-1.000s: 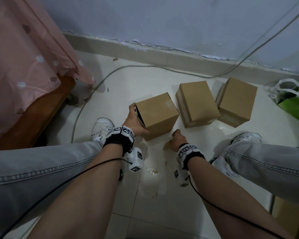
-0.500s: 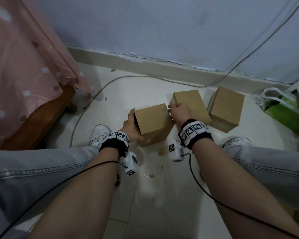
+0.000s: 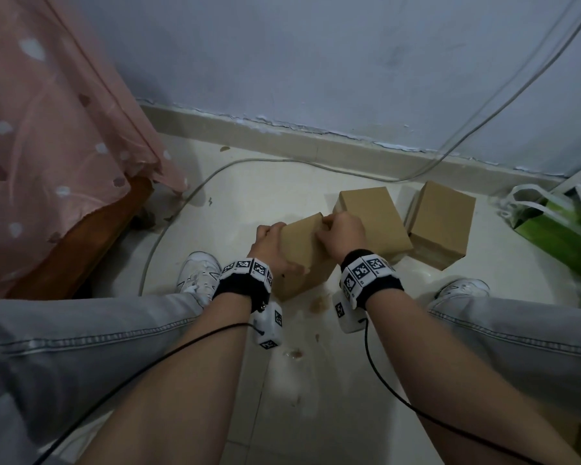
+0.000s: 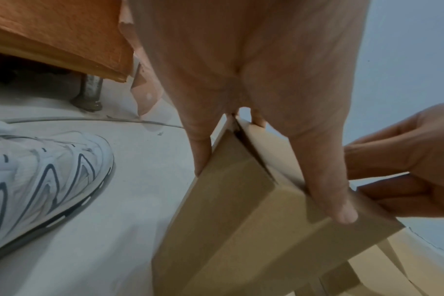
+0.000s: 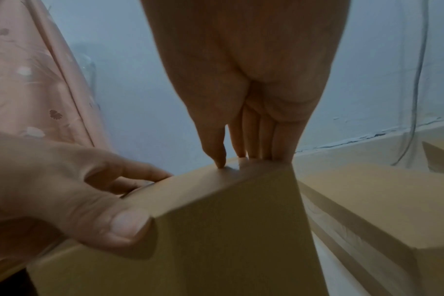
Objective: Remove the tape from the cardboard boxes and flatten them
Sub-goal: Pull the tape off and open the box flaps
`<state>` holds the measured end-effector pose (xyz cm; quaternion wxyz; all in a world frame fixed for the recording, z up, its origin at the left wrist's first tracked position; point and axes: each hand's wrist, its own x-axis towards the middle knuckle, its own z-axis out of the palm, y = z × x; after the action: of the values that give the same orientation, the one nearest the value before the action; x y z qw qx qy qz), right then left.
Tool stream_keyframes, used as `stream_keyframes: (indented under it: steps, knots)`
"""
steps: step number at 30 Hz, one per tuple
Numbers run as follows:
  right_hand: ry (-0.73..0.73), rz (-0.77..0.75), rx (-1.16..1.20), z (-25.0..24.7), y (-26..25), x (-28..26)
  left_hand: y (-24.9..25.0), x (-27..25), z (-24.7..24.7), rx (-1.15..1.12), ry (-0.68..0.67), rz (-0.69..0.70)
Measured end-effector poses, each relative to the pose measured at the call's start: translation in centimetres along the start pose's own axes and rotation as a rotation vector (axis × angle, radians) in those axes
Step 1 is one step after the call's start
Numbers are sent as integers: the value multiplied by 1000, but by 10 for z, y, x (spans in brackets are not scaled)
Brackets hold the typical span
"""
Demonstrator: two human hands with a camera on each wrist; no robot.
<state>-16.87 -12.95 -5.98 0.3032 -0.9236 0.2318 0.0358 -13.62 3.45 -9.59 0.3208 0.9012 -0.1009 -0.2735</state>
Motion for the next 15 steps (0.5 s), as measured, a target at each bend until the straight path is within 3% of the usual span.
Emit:
stream_keyframes:
  steps: [15]
  knots:
    - [131, 28, -71, 10, -7, 2, 2, -1, 0, -49, 27, -7]
